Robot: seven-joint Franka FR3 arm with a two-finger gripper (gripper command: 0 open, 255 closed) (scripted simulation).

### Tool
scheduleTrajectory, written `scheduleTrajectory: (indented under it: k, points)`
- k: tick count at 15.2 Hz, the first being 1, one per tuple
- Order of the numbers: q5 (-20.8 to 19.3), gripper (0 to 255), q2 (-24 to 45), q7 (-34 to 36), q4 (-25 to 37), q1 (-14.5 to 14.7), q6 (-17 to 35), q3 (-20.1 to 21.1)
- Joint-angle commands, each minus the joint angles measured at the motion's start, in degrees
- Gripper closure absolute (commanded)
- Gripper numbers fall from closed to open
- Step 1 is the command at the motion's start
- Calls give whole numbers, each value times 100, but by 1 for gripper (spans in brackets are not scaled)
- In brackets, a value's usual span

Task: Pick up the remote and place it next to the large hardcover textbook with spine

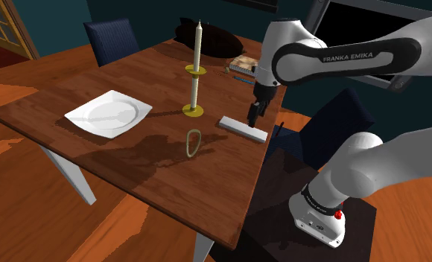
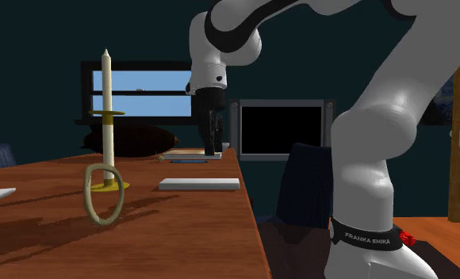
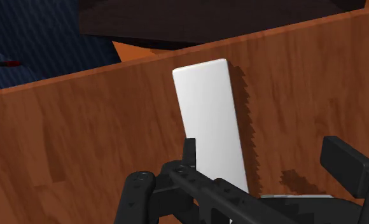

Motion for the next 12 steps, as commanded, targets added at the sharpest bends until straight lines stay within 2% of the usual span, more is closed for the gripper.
scheduleTrajectory:
  k: [1, 4, 12]
  points:
    - [-68, 0, 285, 1, -151, -49, 644, 14]
    - [-191, 0, 752, -3, -234, -140, 1439, 9]
    - [-207, 0, 1155, 11, -555, -156, 2163, 25]
